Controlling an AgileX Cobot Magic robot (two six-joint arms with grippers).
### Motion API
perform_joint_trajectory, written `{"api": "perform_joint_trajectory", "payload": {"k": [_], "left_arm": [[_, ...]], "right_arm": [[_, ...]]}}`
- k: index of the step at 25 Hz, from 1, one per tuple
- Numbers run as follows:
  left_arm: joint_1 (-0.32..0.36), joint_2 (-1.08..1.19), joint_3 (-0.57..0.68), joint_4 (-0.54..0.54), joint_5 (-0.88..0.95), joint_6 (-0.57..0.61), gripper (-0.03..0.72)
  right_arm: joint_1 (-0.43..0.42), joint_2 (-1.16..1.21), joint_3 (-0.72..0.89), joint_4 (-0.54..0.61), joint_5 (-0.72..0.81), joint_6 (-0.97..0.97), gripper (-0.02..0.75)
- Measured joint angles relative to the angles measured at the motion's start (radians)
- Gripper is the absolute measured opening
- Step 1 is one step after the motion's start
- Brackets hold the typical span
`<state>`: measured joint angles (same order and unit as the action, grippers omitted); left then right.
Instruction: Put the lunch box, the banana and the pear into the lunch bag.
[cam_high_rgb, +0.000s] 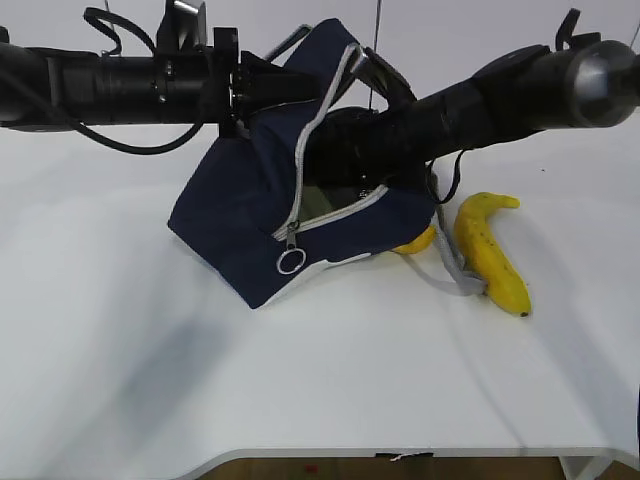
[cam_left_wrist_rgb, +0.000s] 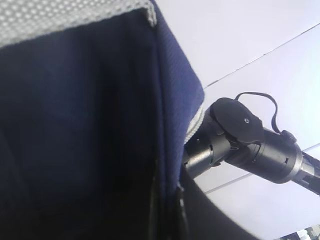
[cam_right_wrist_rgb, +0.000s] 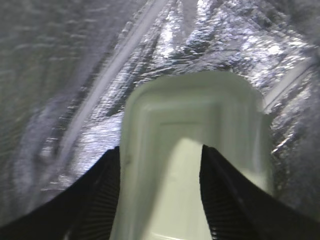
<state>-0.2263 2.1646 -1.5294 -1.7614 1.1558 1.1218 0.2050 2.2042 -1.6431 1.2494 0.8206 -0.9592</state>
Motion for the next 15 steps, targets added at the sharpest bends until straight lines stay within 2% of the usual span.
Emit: {"api": "perform_joint_trajectory", "payload": {"k": [5, 15], "left_arm": [[0.0, 0.0, 0.0, 0.0, 0.0, 0.0, 0.005], [0.0, 0.002, 0.0, 0.0, 0.0, 0.002, 0.005]], "right_arm": [[0.0, 0.0, -0.003, 0.025, 0.014, 0.0, 0.41], [-0.014, 0.0, -0.003, 0.023, 0.078, 0.0, 0.415]]}}
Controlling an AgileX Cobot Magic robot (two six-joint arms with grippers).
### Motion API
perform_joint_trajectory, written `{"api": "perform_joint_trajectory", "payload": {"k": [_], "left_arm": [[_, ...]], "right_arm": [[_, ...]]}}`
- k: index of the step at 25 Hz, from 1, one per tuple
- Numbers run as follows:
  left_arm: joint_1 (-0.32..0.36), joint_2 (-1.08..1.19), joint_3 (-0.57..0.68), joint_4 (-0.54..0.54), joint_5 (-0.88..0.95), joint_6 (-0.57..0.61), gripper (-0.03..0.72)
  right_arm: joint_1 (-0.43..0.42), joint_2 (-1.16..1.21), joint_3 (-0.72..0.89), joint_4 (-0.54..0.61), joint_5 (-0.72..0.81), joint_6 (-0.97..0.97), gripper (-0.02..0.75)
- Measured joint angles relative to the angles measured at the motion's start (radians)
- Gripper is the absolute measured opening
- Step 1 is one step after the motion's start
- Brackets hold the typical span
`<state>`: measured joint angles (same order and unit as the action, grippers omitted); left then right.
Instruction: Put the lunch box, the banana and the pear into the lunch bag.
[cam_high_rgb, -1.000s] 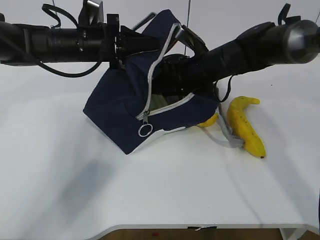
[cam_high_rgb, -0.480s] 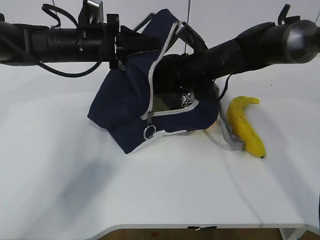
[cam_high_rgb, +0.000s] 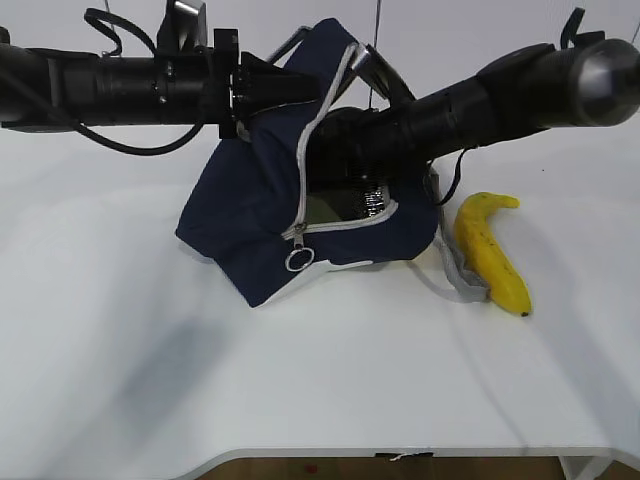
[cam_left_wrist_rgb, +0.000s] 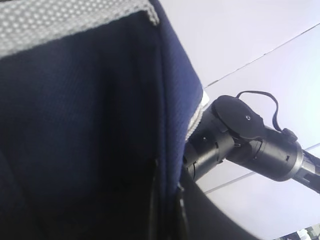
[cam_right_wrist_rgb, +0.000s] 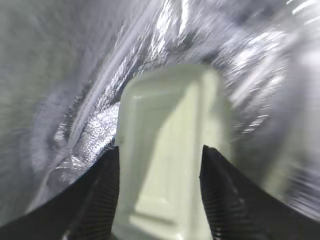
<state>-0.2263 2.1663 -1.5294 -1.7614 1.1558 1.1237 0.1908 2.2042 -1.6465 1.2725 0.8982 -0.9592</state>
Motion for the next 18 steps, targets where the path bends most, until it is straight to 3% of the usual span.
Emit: {"api": "perform_joint_trajectory", "payload": {"k": [10, 18], "left_arm": [[0.0, 0.0, 0.0, 0.0, 0.002, 0.016, 0.005], [0.0, 0.0, 0.0, 0.0, 0.002, 0.048, 0.005]], "right_arm": [[-0.114, -0.041, 0.0, -0.035, 0.084, 0.008, 0.418], [-0.172, -0.149, 0.0, -0.223, 0.109, 0.13, 0.417]]}}
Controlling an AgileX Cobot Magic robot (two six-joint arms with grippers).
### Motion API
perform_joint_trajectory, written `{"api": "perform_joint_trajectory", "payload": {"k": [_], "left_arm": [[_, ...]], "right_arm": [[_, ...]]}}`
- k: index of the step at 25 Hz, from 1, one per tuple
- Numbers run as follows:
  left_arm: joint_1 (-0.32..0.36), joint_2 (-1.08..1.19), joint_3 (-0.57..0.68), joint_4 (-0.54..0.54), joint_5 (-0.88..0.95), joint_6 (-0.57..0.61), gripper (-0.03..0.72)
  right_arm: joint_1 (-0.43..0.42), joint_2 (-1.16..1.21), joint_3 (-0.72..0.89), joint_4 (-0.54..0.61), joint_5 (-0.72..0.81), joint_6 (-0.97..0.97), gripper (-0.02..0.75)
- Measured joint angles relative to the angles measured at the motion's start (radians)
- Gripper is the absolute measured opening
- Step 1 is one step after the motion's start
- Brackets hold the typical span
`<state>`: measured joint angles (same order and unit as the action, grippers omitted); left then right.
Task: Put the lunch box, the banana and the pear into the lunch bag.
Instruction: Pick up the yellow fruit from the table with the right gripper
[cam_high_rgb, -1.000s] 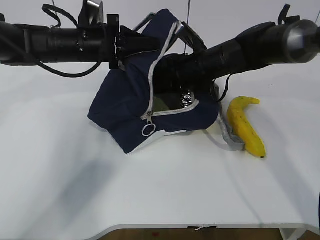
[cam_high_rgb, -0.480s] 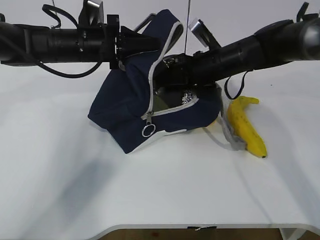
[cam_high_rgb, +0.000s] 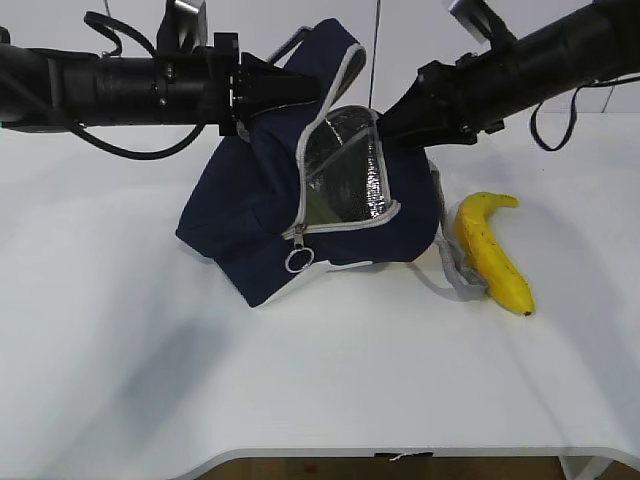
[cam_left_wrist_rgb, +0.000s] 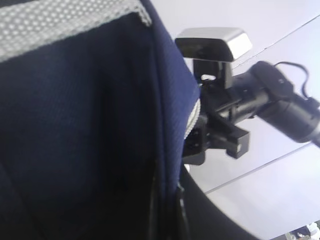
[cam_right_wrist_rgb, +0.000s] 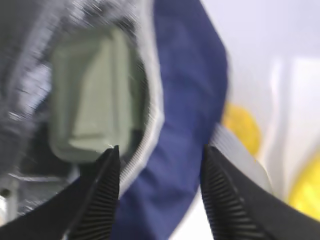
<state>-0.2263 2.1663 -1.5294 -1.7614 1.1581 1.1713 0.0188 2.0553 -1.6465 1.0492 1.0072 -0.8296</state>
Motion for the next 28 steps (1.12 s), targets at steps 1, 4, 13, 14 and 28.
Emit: {"api": "perform_joint_trajectory", "payload": {"k": [1, 4, 13, 14, 28], "left_arm": [[0.0, 0.0, 0.0, 0.0, 0.0, 0.005, 0.005], [0.0, 0.0, 0.0, 0.0, 0.0, 0.026, 0.005], [0.0, 0.0, 0.0, 0.002, 0.0, 0.045, 0.005], [0.0, 0.0, 0.0, 0.002, 0.0, 0.045, 0.005], [0.02, 0.0, 0.0, 0.003, 0.002, 0.047, 0.005]], "right_arm": [[-0.003, -0.011, 0.0, -0.035, 0.002, 0.021, 0.417], [-0.013, -0.04, 0.0, -0.146, 0.006, 0.107, 0.417], [-0.013, -0.053, 0.0, -0.437, 0.04, 0.363, 0.417], [-0.013, -0.053, 0.0, -0.471, 0.042, 0.385, 0.417], [-0.015, -0.039, 0.0, -0.733, 0.044, 0.575, 0.417]]}}
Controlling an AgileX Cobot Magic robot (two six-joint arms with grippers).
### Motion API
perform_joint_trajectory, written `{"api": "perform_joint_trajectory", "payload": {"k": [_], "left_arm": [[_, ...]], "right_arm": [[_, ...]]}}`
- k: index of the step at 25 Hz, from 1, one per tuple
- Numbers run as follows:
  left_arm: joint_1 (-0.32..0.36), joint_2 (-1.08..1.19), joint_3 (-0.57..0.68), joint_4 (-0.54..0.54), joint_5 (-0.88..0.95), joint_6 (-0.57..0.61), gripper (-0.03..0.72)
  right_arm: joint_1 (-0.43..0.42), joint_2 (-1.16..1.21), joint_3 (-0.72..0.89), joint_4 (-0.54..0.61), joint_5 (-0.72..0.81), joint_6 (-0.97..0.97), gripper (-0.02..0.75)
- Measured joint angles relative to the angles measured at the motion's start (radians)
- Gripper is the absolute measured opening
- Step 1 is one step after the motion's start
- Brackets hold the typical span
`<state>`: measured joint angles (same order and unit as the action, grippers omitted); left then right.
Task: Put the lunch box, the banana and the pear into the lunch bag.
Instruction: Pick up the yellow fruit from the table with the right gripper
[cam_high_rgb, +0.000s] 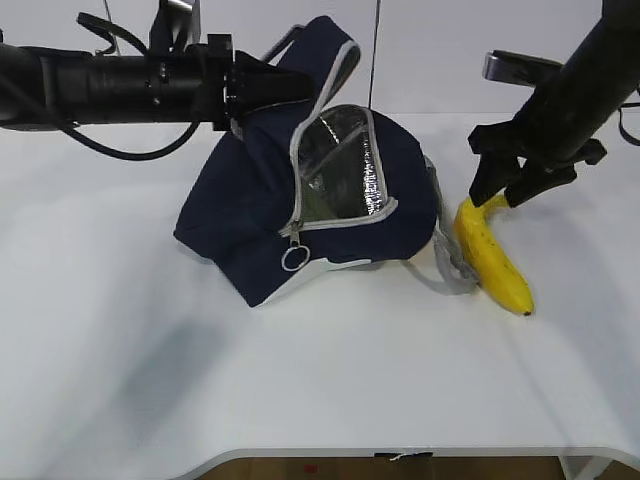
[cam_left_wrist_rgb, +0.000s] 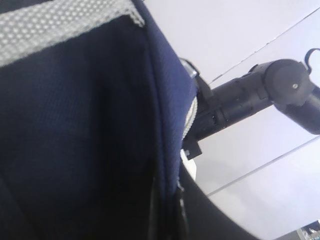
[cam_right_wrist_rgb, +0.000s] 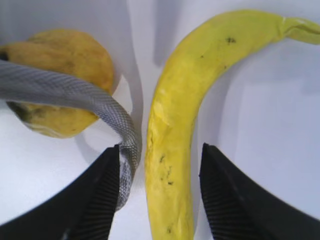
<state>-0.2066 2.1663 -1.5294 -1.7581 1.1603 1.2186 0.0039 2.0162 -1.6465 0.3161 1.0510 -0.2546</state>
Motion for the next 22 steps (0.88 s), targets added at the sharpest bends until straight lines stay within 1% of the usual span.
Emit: {"api": "perform_joint_trajectory", "payload": {"k": [2, 6, 14, 22], "left_arm": [[0.011, -0.006, 0.0, 0.001, 0.0, 0.002, -0.005], [0.018, -0.008, 0.0, 0.001, 0.002, 0.004, -0.001], [0.018, -0.008, 0.0, 0.001, 0.002, 0.006, -0.001], [0.018, -0.008, 0.0, 0.001, 0.002, 0.006, -0.001]], "right_arm": [[0.0, 0.014, 0.0, -0.002, -0.002, 0.004, 0.417], [0.0, 0.035, 0.0, -0.002, -0.006, 0.009, 0.417], [0.0, 0.08, 0.0, -0.002, -0.022, 0.015, 0.398], [-0.002, 0.113, -0.001, 0.0, -0.035, 0.019, 0.396]]}}
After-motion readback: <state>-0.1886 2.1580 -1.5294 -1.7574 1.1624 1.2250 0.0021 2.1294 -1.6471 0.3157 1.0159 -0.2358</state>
